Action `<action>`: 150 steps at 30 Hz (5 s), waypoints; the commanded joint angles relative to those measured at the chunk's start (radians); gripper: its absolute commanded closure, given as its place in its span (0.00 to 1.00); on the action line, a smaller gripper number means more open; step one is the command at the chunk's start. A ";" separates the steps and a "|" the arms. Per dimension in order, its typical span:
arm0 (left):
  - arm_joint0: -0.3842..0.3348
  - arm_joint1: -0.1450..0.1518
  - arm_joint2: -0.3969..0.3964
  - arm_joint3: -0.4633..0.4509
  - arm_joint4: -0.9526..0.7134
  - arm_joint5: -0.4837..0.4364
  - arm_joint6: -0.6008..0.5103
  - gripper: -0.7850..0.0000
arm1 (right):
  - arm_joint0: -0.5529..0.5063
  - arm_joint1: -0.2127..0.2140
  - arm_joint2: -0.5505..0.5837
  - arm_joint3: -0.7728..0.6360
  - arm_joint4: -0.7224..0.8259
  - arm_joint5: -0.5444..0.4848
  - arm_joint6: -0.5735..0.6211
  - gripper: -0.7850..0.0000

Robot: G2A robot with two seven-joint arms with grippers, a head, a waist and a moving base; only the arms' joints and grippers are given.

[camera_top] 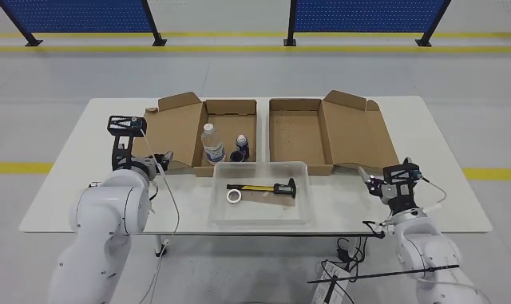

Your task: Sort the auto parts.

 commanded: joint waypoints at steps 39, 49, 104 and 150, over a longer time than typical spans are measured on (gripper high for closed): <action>0.000 0.000 0.000 0.000 0.000 0.000 0.000 0.00 | 0.304 -0.105 -0.600 0.016 0.007 0.264 0.531 0.00; 0.000 0.000 0.000 0.000 0.000 0.000 0.000 0.00 | 0.362 -0.131 -0.636 0.026 0.113 0.271 0.547 0.00; 0.000 0.000 0.000 0.000 0.000 0.000 0.000 0.00 | 0.652 -0.264 -0.817 0.314 0.223 0.545 0.734 0.00; 0.000 0.000 0.000 0.000 0.000 0.000 0.000 0.00 | 0.850 -0.452 -0.988 0.660 0.135 0.714 0.959 0.29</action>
